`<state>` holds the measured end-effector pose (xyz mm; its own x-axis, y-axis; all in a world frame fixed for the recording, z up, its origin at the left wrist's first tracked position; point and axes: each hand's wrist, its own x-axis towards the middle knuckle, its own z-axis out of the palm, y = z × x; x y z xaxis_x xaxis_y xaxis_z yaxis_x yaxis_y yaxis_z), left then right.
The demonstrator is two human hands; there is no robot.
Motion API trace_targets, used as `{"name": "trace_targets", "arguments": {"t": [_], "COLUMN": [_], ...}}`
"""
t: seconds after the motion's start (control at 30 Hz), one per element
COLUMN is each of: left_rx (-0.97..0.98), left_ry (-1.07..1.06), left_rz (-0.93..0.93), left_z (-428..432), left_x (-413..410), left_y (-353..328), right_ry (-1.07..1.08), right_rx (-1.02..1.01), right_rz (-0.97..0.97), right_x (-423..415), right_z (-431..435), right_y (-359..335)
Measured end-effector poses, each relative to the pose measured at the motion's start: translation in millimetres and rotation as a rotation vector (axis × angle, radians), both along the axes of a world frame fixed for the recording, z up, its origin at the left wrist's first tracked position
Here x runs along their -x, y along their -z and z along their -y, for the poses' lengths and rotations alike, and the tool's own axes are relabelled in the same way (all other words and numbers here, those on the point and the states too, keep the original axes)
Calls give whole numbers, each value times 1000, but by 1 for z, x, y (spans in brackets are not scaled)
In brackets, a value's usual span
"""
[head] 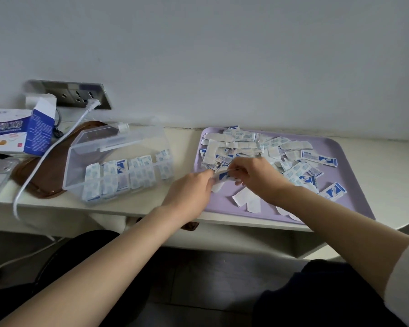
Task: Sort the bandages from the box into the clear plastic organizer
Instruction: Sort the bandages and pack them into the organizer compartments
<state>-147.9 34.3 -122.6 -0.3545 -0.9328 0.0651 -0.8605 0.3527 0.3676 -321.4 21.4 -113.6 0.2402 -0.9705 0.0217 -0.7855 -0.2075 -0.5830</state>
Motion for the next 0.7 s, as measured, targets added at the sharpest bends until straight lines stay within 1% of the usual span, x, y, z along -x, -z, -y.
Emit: {"name": "trace_targets", "arguments": {"t": [0.1, 0.17, 0.3, 0.4, 0.43, 0.5, 0.57, 0.63, 0.7], "left_rx": [6, -12, -41, -76, -85, -87, -94, -113, -134], "left_ry": [-2, -13, -19, 7, 17, 24, 22, 32, 38], "left_rz": [-40, -53, -31, -40, -46, -77, -153, -227, -253], "left_z": [-3, -5, -12, -21, -24, -30, -35, -40, -44], "left_x": [-5, -12, -34, -49, -54, -62, -69, -71, -73], "left_y": [-6, -8, -10, -17, -20, -23, -24, -22, -19], "right_ry": [-24, -63, -211, -283, -275, -174, -39, 1, -26], "right_rx": [-13, 8, 47, 124, 110, 24, -36, -60, -86], "right_rz": [-35, -140, -332, -360, -304, -47, 199, 271, 262], "right_x": [2, 0, -15, -23, -27, -35, -45, -57, -70], "right_z": [-3, -6, -16, -23, -25, -28, -31, -36, -42], "right_y": [-3, -6, -12, -10, -8, -6, -5, -3, -2]}}
